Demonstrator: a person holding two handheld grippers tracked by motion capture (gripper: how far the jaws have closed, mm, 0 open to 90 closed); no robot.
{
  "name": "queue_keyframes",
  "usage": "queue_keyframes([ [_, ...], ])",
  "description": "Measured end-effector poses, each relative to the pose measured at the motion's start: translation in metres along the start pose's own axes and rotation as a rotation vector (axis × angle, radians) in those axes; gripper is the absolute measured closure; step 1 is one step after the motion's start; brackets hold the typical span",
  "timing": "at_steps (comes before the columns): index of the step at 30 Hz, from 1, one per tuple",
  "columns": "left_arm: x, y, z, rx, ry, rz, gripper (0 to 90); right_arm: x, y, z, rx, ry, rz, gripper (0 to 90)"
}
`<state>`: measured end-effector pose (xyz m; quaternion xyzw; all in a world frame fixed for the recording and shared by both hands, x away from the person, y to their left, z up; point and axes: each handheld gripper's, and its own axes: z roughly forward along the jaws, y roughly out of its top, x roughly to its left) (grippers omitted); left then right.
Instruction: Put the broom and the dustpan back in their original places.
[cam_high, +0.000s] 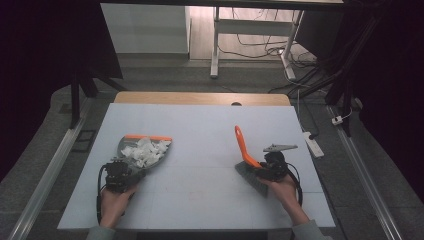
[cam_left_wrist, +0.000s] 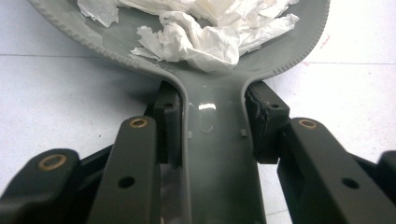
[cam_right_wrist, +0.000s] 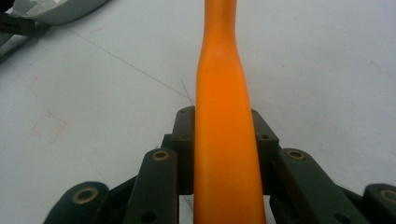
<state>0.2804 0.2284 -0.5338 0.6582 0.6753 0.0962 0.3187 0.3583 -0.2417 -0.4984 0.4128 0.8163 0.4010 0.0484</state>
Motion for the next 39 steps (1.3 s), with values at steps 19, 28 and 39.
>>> queue_keyframes([
  [19,-0.002,0.000,0.000,0.001,-0.014,0.029,53.0,-0.015,0.006,0.002,0.059,-0.078,-0.057,57.7],
  [28,-0.003,-0.001,-0.001,0.001,-0.014,0.057,35.6,-0.019,0.006,0.007,0.099,-0.138,-0.070,45.2],
  [39,-0.001,0.000,-0.005,-0.009,0.003,0.077,25.9,-0.022,0.007,0.008,0.088,-0.202,-0.064,38.1],
])
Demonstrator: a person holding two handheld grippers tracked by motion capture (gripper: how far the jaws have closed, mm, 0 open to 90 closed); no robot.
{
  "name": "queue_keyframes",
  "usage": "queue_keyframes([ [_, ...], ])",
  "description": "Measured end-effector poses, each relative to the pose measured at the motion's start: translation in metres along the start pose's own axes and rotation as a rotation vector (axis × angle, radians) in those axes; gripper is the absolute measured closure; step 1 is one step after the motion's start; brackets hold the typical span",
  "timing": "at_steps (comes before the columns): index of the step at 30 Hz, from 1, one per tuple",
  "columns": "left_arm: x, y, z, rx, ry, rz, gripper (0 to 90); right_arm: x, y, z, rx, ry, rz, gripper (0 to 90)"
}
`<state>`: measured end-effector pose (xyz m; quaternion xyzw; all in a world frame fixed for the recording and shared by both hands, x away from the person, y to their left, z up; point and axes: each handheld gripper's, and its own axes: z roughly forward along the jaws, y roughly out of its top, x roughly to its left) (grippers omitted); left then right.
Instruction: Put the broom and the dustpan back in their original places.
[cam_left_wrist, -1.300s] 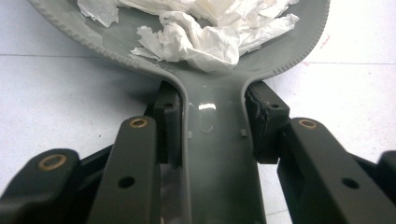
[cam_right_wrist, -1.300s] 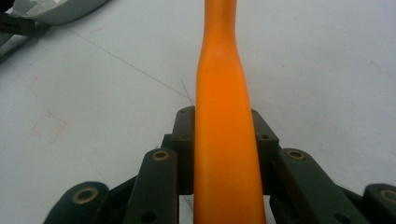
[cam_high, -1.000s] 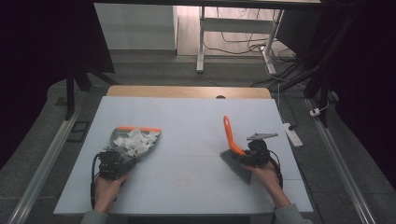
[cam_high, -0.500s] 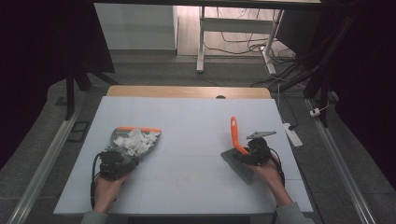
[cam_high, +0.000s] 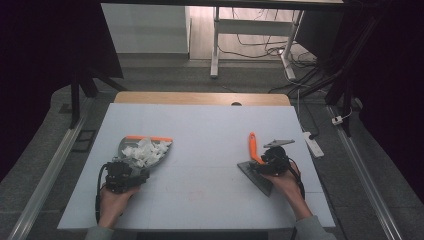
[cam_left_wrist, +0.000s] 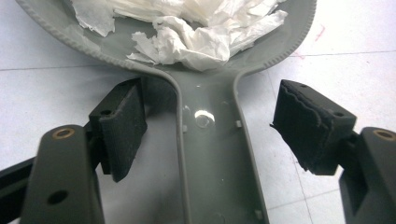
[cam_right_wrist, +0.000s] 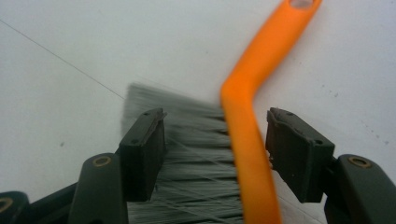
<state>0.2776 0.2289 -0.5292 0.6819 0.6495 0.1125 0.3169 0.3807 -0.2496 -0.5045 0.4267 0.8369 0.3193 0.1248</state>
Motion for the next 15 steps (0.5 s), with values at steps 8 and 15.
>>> queue_keyframes([
  [8,0.001,0.001,-0.005,-0.018,0.004,0.043,24.3,0.001,-0.001,-0.004,-0.039,-0.016,-0.020,38.6],
  [15,0.002,0.000,-0.008,-0.010,0.009,0.084,23.3,0.005,-0.003,-0.013,-0.109,0.003,-0.065,42.5],
])
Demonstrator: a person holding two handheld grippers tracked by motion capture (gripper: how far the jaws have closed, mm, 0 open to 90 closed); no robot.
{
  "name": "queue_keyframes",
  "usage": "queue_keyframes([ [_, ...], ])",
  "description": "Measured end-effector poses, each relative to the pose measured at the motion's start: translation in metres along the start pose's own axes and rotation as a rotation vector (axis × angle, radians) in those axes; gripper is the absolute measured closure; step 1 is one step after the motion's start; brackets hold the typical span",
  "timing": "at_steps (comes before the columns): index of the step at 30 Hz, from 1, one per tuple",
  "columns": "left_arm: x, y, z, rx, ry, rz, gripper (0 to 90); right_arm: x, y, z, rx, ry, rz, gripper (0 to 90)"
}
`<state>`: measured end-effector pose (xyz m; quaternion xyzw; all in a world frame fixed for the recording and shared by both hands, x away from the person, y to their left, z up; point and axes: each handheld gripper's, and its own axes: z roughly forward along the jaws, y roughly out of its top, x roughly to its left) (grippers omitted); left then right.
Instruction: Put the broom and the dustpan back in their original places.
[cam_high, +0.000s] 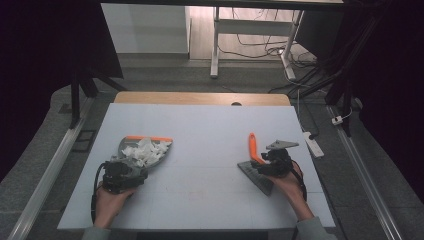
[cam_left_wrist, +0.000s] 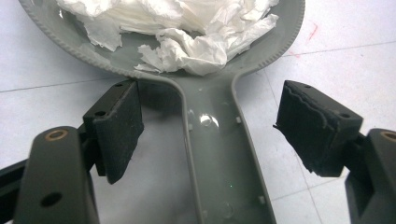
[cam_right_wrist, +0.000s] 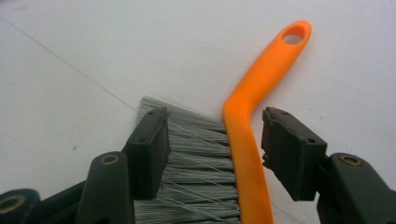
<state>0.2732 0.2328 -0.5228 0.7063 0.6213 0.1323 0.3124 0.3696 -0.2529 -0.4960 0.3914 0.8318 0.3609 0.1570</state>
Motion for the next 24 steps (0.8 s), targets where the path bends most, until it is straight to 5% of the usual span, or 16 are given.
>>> queue_keyframes([
  [7,-0.005,-0.003,-0.006,0.049,-0.011,0.059,22.7,0.001,-0.003,-0.004,-0.023,0.025,-0.027,43.1],
  [12,-0.013,-0.001,-0.017,0.039,0.009,0.144,22.6,0.002,-0.006,-0.010,-0.044,0.036,-0.054,43.4],
  [17,-0.017,0.002,-0.022,0.014,-0.064,0.241,24.4,0.002,-0.012,-0.019,-0.063,0.055,-0.061,44.0],
  [24,-0.019,0.002,-0.018,0.010,-0.152,0.298,25.4,0.008,-0.023,-0.028,-0.079,0.073,-0.100,44.3],
])
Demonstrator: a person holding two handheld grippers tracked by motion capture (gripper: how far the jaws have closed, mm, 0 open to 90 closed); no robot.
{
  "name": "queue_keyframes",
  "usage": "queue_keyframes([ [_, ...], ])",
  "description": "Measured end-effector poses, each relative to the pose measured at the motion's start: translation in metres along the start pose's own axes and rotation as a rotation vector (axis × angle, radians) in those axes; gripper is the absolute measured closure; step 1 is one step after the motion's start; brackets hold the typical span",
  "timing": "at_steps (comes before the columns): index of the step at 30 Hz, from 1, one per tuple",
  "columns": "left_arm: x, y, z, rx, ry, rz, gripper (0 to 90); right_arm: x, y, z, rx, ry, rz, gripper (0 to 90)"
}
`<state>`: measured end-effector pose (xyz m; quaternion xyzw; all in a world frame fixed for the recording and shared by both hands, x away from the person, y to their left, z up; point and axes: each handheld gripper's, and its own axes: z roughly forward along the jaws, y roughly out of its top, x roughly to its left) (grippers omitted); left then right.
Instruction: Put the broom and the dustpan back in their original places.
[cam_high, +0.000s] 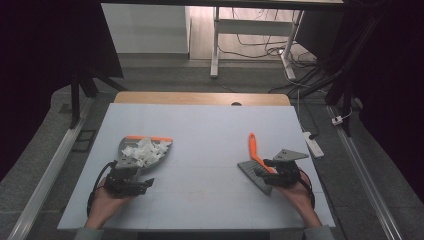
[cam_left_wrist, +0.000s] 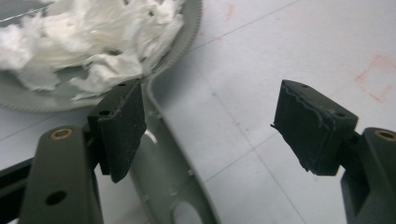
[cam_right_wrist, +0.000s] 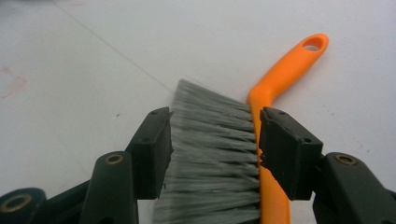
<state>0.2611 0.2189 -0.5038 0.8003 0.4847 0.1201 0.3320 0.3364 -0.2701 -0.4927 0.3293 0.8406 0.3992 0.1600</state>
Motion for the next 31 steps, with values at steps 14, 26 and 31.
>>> queue_keyframes([
  [14,-0.002,-0.001,-0.001,-0.052,-0.057,0.053,25.3,0.002,-0.016,-0.010,-0.018,0.014,-0.018,44.4],
  [26,-0.002,-0.002,-0.001,-0.057,-0.056,0.044,25.3,0.004,-0.014,-0.011,-0.044,0.031,-0.034,44.5],
  [31,-0.002,-0.002,-0.001,-0.061,-0.054,0.042,25.3,0.004,-0.014,-0.012,-0.049,0.036,-0.038,44.5],
])
